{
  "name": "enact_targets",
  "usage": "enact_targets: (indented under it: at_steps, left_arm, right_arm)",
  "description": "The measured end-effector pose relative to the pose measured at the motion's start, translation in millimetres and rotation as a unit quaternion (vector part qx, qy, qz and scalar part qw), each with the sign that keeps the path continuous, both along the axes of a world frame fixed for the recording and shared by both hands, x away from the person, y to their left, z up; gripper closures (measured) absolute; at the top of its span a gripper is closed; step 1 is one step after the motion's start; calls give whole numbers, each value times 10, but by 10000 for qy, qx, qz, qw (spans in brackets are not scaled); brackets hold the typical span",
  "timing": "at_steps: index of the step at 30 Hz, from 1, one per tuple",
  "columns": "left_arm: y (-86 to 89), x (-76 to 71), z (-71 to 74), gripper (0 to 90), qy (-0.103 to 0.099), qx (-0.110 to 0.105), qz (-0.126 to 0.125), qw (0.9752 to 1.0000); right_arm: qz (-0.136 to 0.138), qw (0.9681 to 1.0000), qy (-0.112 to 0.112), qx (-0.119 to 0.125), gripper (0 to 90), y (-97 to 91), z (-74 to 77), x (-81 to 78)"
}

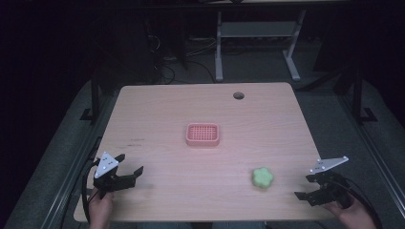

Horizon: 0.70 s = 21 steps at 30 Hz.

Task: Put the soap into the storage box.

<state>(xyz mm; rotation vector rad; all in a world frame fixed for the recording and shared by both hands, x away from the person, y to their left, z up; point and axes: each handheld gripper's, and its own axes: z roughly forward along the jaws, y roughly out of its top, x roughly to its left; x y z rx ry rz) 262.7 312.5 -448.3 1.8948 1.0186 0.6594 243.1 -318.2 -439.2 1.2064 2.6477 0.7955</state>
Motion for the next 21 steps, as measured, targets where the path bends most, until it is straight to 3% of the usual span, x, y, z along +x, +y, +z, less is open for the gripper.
enact_targets:
  at_steps: [10,13,21]
  left_arm:
    - [-9,-10,9,142,-13,8,-19,10000]
    - [-12,-10,10,142,-37,16,-29,10000]
    - [-4,-15,17,142,-45,12,-15,10000]
  right_arm:
    - [235,9997,-19,-98,207,138,57,-5]
    - [304,9993,28,-205,205,197,43,6]
    - [368,9991,123,-196,197,278,45,22]
